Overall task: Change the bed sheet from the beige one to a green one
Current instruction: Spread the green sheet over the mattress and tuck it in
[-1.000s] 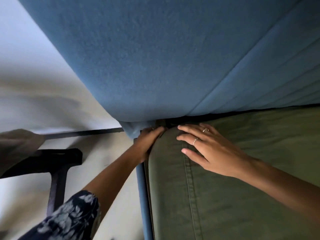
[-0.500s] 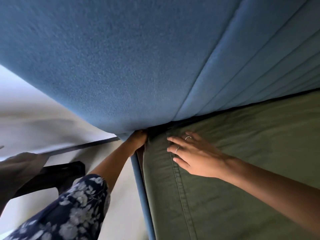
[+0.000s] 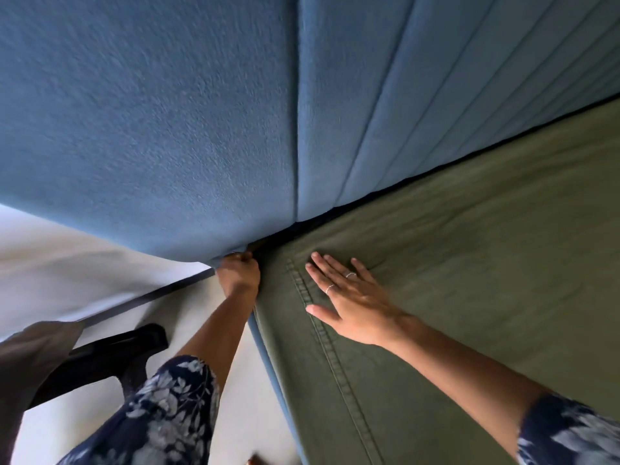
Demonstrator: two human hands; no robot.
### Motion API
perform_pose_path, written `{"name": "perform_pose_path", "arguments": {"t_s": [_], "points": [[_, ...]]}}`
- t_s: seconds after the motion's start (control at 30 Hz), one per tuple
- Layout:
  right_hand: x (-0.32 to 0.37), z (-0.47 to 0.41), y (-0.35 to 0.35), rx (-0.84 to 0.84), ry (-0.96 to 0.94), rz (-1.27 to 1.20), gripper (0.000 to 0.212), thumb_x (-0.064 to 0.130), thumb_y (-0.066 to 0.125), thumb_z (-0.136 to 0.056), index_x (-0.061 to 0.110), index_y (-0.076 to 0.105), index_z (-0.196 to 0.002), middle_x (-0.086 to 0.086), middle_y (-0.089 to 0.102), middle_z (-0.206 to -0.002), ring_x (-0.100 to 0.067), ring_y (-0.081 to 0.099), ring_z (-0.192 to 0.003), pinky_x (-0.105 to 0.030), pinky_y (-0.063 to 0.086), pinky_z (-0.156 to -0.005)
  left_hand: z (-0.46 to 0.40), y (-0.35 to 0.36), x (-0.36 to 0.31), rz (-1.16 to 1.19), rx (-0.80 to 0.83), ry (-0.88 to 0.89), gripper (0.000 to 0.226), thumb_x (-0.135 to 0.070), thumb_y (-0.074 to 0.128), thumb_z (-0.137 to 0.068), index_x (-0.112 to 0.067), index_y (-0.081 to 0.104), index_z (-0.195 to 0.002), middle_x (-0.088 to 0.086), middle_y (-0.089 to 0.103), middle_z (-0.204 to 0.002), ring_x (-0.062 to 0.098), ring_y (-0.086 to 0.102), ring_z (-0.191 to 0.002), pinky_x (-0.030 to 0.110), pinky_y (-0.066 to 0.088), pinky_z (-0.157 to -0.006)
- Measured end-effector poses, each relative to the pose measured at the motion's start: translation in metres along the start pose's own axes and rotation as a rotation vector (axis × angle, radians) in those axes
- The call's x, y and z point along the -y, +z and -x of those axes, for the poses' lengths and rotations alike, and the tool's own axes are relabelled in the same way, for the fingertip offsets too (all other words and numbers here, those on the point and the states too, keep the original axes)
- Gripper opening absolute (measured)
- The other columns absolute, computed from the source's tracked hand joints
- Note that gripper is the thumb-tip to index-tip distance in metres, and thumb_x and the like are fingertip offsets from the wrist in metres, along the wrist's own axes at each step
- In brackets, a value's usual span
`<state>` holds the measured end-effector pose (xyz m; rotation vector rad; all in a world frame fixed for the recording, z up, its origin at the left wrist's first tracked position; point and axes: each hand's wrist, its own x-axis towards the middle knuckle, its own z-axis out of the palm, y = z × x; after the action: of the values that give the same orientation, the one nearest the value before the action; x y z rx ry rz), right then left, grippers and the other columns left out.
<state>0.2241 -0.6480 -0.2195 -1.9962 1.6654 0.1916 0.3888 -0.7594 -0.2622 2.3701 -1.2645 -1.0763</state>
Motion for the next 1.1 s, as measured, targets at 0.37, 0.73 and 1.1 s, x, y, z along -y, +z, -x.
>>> {"name": "perform_pose_path", "arguments": {"t_s": [0.37,0.73,1.1], "points": [[0.027,0.041,0.035,-0.275,0.155,0.000,0.064,0.053,0.032,-0.091,0.021,0.037,-0.146,-0.004,0.031,-0.154,-0.019,0.035,-0.139,-0.052,0.033,-0.109,-0.003,-0.019,0.027,0.297,0.256,-0.244,0.048,-0.053,0.044,-0.095,-0.011,0.058,-0.115,0.010,0.059,-0.109,0.027,0.057,-0.095,0.038,0.046,-0.083],[0.097,0.072,0.081,-0.094,0.319,-0.216,0.085,0.071,0.030,-0.077,0.028,0.025,-0.150,-0.001,0.009,-0.161,-0.015,0.013,-0.147,-0.069,0.002,-0.104,0.059,-0.024,0.043,-0.164,0.108,0.161,0.051,-0.033,0.036,-0.103,0.010,0.059,-0.116,0.032,0.057,-0.121,0.045,0.052,-0.113,0.043,0.040,-0.093],[0.097,0.231,0.051,-0.187,0.774,-0.628,0.122,0.080,-0.015,-0.051,0.022,0.028,-0.149,-0.002,0.004,-0.161,-0.017,0.014,-0.147,-0.042,0.014,-0.117,0.171,-0.057,0.043,-0.616,0.407,0.494,0.053,-0.033,0.040,-0.099,0.004,0.039,-0.137,0.026,0.046,-0.135,0.041,0.045,-0.124,0.043,0.037,-0.102]]}}
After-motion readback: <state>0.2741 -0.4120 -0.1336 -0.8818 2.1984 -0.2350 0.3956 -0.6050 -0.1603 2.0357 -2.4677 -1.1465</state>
